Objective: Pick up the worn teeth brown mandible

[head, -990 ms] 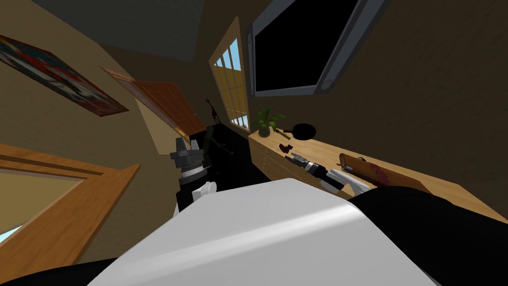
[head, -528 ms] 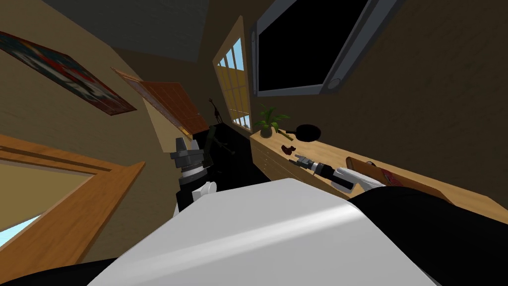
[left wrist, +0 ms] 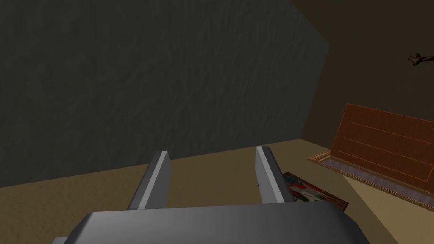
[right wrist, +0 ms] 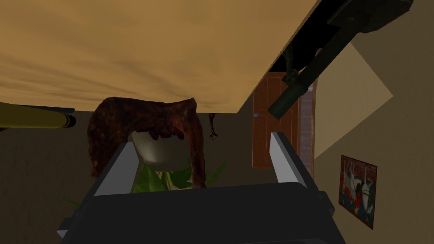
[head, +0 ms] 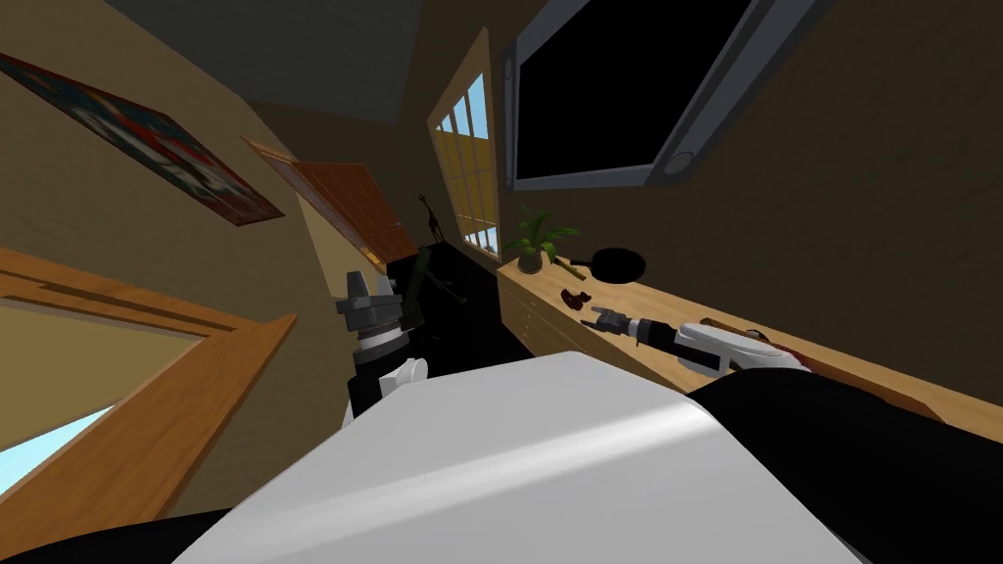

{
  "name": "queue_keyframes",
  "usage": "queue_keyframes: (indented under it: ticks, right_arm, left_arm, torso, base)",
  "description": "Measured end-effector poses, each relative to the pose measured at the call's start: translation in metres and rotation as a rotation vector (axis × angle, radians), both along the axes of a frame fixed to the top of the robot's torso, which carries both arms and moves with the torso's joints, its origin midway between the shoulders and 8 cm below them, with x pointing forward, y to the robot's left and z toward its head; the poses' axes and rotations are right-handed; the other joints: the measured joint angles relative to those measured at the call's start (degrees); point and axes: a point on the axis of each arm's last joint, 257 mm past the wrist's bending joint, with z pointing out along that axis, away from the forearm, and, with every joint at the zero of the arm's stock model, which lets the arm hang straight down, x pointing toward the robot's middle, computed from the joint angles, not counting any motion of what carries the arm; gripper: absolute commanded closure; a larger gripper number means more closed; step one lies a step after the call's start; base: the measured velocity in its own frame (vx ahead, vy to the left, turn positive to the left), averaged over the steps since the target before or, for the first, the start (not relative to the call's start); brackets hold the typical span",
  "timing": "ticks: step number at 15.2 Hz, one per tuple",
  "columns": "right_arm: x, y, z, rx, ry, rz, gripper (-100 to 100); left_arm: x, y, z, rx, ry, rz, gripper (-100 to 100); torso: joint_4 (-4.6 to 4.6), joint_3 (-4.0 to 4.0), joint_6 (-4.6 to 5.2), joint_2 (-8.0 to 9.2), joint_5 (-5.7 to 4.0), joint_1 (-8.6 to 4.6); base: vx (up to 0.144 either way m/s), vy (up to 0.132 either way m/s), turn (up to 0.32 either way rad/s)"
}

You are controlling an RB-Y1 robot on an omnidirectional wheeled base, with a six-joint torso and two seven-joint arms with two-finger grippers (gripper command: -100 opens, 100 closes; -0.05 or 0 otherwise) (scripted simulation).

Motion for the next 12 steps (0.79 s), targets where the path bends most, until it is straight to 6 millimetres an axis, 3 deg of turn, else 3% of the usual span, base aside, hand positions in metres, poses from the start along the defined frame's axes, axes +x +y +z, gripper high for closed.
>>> queue_keyframes:
  ticks: [12]
  right_arm:
    - [-0.033,-0.083,-0.003,-0.357,0.178,0.181,-100]
  left_arm:
    - [0.000,0.000,0.000,0.000,0.000,0.000,0]
  torso:
    - [-0.01,-0.04,-0.04,-0.08,0.03,0.12]
  base:
    - [0.043,0.023,0.089]
